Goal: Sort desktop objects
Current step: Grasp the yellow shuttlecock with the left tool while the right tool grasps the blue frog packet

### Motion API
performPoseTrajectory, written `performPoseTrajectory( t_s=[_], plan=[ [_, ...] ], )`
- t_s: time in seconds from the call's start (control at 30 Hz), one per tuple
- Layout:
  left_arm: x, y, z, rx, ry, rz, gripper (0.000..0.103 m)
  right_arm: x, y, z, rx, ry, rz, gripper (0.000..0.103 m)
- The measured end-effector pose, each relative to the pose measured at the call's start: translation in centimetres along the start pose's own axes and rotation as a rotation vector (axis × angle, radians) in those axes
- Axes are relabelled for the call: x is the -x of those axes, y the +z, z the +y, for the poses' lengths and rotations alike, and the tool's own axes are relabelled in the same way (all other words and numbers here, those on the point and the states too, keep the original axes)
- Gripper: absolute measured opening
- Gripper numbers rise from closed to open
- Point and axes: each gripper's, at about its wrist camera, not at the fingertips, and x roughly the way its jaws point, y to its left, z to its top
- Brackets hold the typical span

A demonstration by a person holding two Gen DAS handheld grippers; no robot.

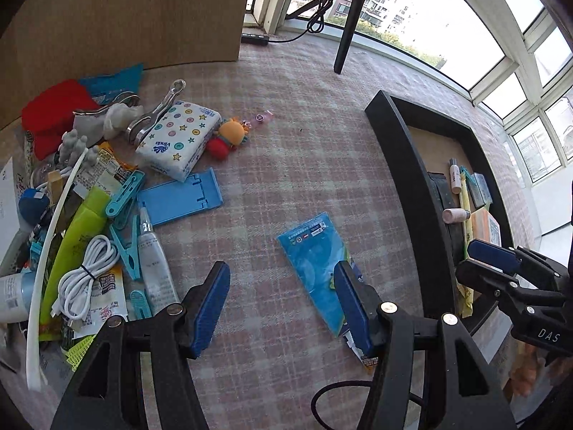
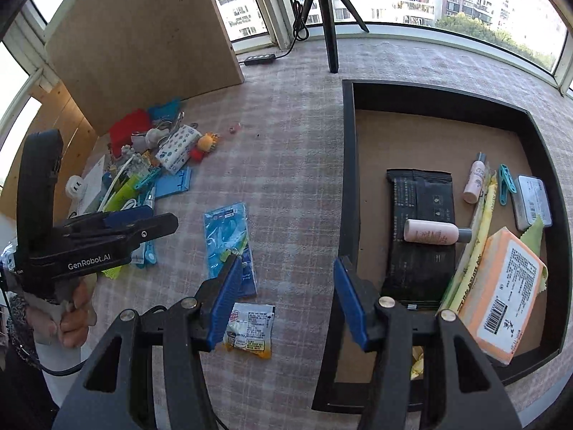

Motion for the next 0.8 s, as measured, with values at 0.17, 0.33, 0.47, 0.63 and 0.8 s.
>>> performPoseTrajectory(
  t_s=[0.17,0.33,0.47,0.63,0.8],
  plan=[
    [2.8,-2.9,4.1,0.065,0.009,-0.022,0.057,-2.5,-0.2,1.9,0.043,0.013,0.052,0.053],
    [7.6,-6.2,8.5,0.088,0.092,-0.087,0.057,-4.6,-0.4,3.8,0.111,-0.010,0.090,0.059],
    [9.7,-9.4,11.6,0.149,0.162,-0.097,0.059,-6.2,-0.4,5.0,0.147,-0.026,0.114,0.062],
    [8.8,-11.7,13.3,0.233,0.163,-0.083,0.057,-8.3,-0.6,6.3,0.191,-0.062,0.152,0.063],
    [6.5,-11.2,11.9,0.284,0.099,-0.087,0.056,-9.6,-0.5,6.9,0.203,-0.084,0.171,0.063]
  ],
)
